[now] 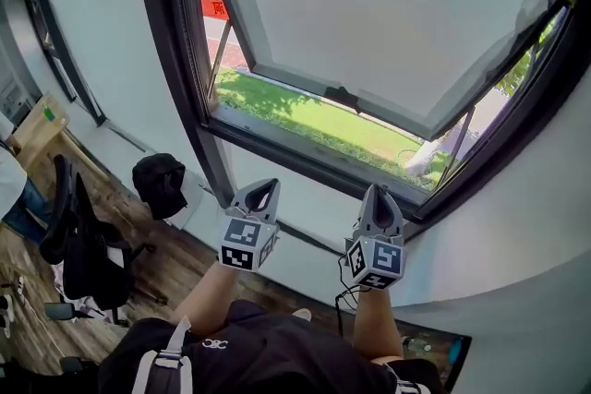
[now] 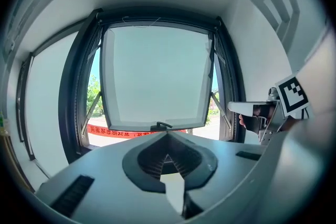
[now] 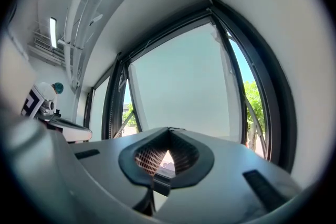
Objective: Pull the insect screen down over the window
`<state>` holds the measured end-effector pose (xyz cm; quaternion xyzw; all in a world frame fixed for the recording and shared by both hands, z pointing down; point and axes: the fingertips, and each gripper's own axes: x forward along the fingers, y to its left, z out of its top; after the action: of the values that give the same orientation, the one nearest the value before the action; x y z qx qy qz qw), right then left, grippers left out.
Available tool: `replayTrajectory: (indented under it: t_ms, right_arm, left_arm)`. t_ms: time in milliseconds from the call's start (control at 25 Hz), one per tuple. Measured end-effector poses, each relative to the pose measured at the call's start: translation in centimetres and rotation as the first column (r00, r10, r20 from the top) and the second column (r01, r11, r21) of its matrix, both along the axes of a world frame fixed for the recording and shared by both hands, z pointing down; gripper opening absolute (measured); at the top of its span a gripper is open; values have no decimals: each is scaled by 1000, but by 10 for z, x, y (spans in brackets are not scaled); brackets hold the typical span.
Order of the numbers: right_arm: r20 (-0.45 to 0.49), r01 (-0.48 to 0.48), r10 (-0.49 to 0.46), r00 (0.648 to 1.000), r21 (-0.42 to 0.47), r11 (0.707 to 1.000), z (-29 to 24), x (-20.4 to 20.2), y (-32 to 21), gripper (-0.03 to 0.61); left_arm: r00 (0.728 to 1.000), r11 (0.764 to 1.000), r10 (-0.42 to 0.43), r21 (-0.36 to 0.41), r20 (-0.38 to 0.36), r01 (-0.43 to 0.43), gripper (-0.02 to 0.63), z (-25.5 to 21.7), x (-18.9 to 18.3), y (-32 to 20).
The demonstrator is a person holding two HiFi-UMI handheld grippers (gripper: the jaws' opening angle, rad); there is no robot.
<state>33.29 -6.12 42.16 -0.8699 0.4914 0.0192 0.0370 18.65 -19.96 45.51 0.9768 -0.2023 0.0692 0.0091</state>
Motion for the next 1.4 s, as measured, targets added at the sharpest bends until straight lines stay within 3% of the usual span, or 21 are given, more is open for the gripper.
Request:
replayTrajectory:
  t_ms: [360,480,680,880,1000,1120,1200,1320,1400]
  right_arm:
    - [-4,-102,102,995,31,994,-2,19,-23,5]
    - [38,-104,102,994,55,993,-3,17,-38,5]
    - [20,-146,145,989,55,988,-7,18,-63,5]
    - [4,-183,183,983,25,983,-4,19,-71,5]
    - [-64,-222,219,974,-50,974,-7,27,-67,6]
    - [-274,-301,237,932,-223,927,-16,36,-66,6]
    - [-473,-395,210,856,-336,855,-26,40,-63,6]
    - [-704,-532,78,706,-455,714,-30,44,-58,6]
    - [-769,-583,-36,639,-514,630,-25,47,-54,6]
  left_arm:
    - [995,996,94,-8,-29,-94,12,-4,38,-50]
    - [985,985,171,8,-36,-170,12,-15,48,-65]
    - [976,975,216,53,-35,-214,12,-30,62,-100]
    - [972,971,232,67,-33,-229,12,-31,65,-121]
    - [969,958,247,141,22,-248,14,-31,69,-122]
    - [963,917,254,292,92,-270,14,-41,71,-122]
    - [966,874,215,413,141,-255,14,-49,71,-128]
    - [967,760,120,606,227,-236,14,-58,72,-137]
    - [959,664,62,706,276,-246,14,-63,73,-142]
